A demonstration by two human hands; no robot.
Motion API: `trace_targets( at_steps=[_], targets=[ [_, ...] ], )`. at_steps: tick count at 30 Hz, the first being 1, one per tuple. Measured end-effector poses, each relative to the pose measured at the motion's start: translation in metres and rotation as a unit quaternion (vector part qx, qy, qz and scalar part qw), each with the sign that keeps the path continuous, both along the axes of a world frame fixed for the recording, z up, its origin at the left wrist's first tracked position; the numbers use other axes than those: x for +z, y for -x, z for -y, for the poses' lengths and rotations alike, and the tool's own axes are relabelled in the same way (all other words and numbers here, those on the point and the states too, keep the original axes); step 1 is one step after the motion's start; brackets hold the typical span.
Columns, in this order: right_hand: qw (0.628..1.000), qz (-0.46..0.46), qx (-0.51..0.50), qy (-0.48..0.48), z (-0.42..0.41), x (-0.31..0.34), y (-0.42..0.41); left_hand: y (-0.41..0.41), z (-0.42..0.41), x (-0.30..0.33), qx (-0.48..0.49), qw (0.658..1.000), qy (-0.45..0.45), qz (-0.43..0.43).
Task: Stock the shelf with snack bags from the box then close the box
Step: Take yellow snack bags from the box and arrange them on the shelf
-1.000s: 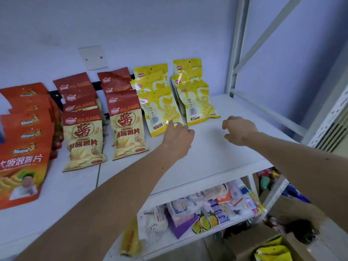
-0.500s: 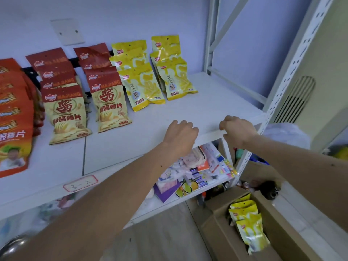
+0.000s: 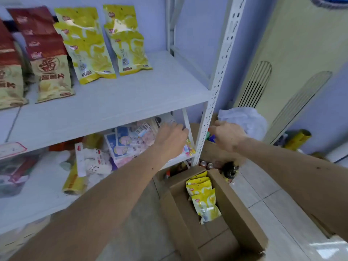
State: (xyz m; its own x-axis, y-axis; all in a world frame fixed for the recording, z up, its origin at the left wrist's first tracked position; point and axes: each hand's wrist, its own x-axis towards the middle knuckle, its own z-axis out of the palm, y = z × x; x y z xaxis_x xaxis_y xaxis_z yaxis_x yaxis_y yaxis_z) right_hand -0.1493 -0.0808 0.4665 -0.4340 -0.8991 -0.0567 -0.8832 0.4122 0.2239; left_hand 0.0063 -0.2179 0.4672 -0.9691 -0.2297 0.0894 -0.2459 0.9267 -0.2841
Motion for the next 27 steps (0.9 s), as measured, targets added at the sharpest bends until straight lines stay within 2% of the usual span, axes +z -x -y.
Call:
trace_targets(
  at_steps=[6, 13, 20, 27],
  targets=[
    [0.998, 0.030, 0.039, -0.026, -0.059, -0.032, 0.024, 0.018, -0.071, -0.051, 0.060, 0.997, -0.038, 0.012],
    [0.992, 0.091, 0.023, -0.082, -0.088, -0.104, 0.033, 0.006, -0.112, -0.121, 0.095, 0.990, -0.083, 0.057],
    [0.987, 0.107, 0.027, -0.120, -0.100, -0.194, 0.028, -0.008, -0.128, -0.206, 0.130, 0.973, -0.144, 0.125],
    [0.977, 0.141, -0.020, -0.160, -0.118, -0.297, 0.027, -0.019, -0.148, -0.303, 0.119, 0.958, -0.189, 0.180]
  ],
)
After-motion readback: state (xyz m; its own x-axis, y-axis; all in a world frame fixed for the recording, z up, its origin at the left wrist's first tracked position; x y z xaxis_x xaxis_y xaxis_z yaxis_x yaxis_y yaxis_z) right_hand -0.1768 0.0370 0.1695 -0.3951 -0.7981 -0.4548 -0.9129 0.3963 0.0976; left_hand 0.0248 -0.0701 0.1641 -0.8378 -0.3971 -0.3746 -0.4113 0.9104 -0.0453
